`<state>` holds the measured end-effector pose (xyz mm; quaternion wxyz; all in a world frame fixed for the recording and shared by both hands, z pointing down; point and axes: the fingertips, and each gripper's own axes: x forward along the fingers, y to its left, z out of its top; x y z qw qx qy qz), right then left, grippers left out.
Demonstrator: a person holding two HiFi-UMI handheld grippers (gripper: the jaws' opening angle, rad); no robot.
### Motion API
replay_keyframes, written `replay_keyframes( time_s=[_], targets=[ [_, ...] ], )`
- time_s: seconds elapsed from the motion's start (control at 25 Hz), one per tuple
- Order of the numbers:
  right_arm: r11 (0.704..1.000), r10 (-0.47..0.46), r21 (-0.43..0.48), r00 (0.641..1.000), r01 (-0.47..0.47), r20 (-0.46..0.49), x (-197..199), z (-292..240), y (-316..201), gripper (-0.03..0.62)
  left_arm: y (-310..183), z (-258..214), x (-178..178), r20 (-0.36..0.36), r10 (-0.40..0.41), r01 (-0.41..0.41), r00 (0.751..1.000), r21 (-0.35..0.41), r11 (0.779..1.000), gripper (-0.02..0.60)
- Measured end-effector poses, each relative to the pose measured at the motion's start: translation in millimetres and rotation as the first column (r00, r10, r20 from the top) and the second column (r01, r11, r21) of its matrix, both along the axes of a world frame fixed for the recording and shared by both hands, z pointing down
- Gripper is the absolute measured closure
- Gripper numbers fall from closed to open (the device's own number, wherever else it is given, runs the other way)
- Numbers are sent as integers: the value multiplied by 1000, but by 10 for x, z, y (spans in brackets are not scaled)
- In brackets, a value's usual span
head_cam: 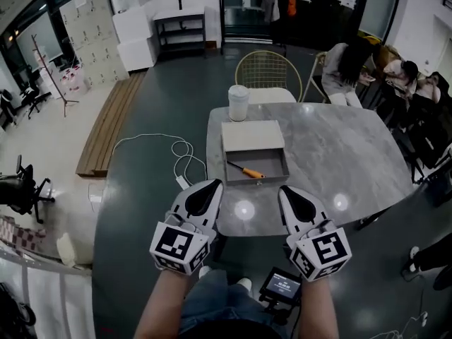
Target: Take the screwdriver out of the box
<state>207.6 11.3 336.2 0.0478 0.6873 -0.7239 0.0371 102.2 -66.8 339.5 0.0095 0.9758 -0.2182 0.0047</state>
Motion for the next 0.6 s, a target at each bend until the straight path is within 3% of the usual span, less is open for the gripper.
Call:
replay_keyframes(
  time_s=[0.24, 0.6],
  targets=[
    [998, -61, -34, 998, 61, 1, -78, 172, -401, 569, -370, 92, -162, 12, -64, 64, 998, -14, 998, 569],
    [995, -80, -59, 996, 77, -39, -79, 141, -922, 569, -781, 104, -136, 1, -39, 39, 999, -11, 999, 569]
  ],
)
